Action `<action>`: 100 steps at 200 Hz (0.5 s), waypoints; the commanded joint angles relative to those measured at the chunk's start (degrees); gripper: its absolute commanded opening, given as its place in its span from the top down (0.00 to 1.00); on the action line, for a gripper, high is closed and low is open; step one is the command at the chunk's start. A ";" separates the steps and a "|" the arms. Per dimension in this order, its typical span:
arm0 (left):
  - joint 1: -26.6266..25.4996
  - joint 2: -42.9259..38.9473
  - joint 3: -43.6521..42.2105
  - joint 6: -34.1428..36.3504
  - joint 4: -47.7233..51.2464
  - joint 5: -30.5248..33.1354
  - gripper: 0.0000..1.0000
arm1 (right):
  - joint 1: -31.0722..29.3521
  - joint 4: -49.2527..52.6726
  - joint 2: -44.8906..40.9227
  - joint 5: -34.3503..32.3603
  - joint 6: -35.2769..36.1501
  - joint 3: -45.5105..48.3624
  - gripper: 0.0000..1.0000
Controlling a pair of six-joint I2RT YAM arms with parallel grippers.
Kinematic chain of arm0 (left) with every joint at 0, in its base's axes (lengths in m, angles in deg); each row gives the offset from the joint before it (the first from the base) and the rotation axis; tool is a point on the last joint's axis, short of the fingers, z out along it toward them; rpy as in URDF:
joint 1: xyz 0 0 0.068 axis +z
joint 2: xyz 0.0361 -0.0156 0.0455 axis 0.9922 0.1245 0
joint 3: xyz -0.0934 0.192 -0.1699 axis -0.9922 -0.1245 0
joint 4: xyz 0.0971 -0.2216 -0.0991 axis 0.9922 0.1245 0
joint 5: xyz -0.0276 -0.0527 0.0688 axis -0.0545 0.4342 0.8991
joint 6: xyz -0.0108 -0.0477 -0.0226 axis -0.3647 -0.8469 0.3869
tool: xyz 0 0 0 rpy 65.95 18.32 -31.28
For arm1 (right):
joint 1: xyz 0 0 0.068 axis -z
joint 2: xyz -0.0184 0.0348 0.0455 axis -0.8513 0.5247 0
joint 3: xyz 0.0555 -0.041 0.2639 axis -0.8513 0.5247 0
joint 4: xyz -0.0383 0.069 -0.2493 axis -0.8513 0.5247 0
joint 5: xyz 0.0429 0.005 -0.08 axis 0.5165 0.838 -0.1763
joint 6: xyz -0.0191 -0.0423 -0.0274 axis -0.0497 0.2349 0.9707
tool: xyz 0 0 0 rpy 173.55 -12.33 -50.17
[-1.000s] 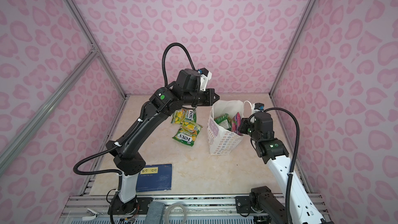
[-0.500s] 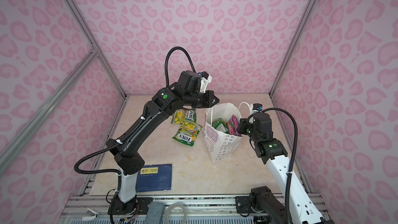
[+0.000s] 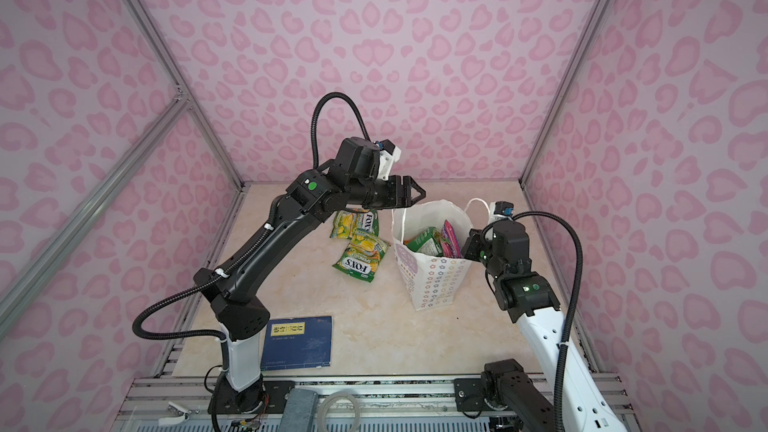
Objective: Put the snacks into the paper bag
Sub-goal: 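Withdraw the left gripper from the paper bag toward the green Fox's bags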
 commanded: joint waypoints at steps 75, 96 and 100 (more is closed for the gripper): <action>-1.86 -13.05 -18.57 5.36 -4.32 -5.25 0.02 | 1.66 -4.03 0.08 -1.55 -1.19 1.09 1.00; -1.90 -17.92 -24.59 5.36 -3.84 -0.98 0.02 | 1.67 -4.09 0.00 -1.53 -1.21 1.11 1.00; -1.81 -19.17 -25.83 5.36 -3.89 -0.11 0.02 | 1.66 -4.16 -0.05 -1.55 -1.24 1.19 1.00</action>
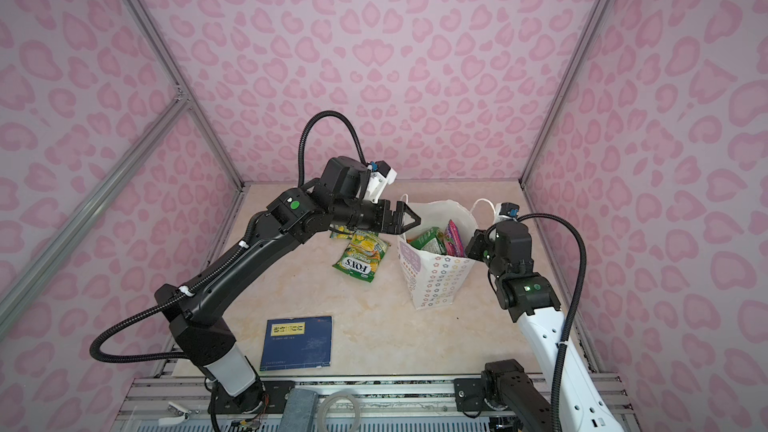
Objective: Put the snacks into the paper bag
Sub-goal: 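Withdraw the left gripper from the paper bag toward the green Fox's bags, then lower the left gripper onto a green Fox's Spring Tea bag and close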
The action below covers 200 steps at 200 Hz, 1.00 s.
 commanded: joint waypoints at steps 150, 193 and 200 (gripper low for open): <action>25.18 -9.74 -47.23 -2.66 -14.48 1.66 0.01 | 0.43 -4.57 -0.24 -0.08 -0.22 1.18 1.00; 27.55 -1.28 -49.54 -3.84 -22.59 -3.44 0.06 | 0.43 -4.64 -0.51 0.10 -0.17 1.12 1.00; 27.87 0.22 -49.54 -4.10 -23.50 -4.07 0.06 | 0.43 -4.79 -0.51 0.26 -0.15 1.17 1.00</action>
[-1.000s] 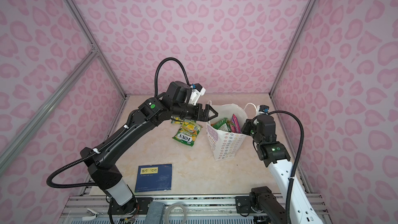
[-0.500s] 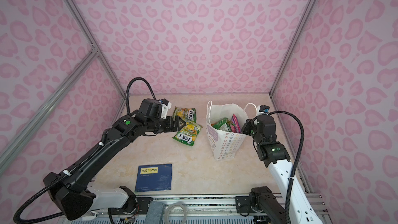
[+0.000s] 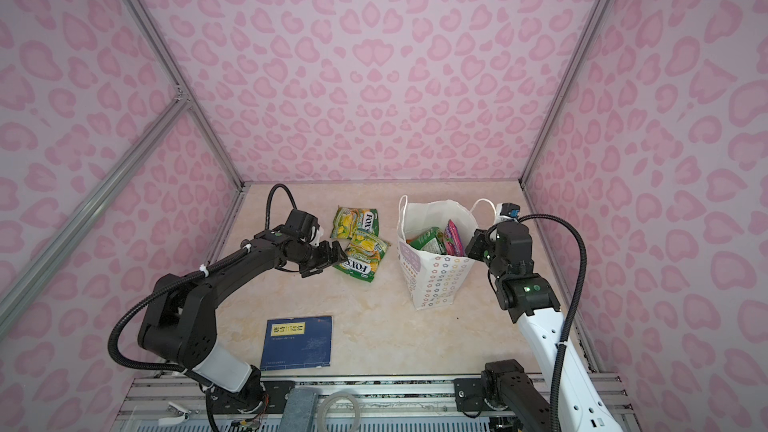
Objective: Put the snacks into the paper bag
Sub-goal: 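Lower the left gripper onto a green Fox's Spring Tea bag and close, then lift the green Fox's bag with the left gripper off the table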
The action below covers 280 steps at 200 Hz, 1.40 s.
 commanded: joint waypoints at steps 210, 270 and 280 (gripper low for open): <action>1.97 16.30 -4.34 -9.61 -24.49 -10.93 0.42 | 0.08 -4.51 0.46 2.20 -0.14 0.88 1.00; 1.90 13.54 -7.47 -11.27 -28.24 -11.17 0.69 | 0.07 -4.80 1.03 2.78 -0.33 1.05 1.00; 1.84 12.53 -7.78 -11.79 -28.82 -11.27 0.73 | 0.11 -4.79 1.03 2.63 -0.31 0.99 1.00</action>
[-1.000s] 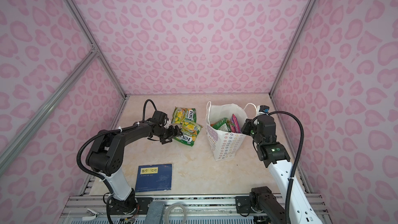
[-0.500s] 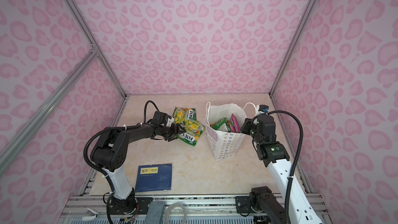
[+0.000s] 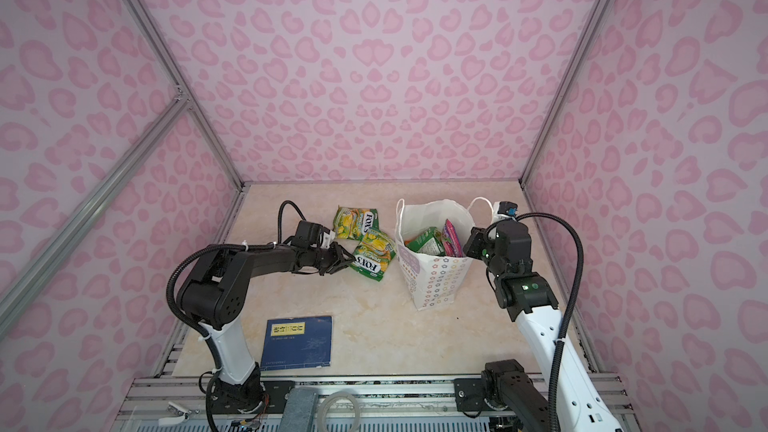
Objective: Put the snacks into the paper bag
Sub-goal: 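Lift the green Fox's bag with the left gripper off the table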
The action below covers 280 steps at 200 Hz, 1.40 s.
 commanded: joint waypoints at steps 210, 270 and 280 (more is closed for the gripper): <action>-4.85 -26.07 2.56 -0.22 14.13 8.19 0.96 | 0.01 -2.51 0.26 0.69 -0.35 0.68 1.00; -6.76 -29.18 6.08 1.77 19.29 11.75 0.96 | 0.00 -2.63 0.22 0.94 -0.38 0.74 1.00; -7.38 -29.45 7.14 2.61 20.55 13.11 0.96 | 0.00 -2.70 0.22 1.23 -0.41 0.77 1.00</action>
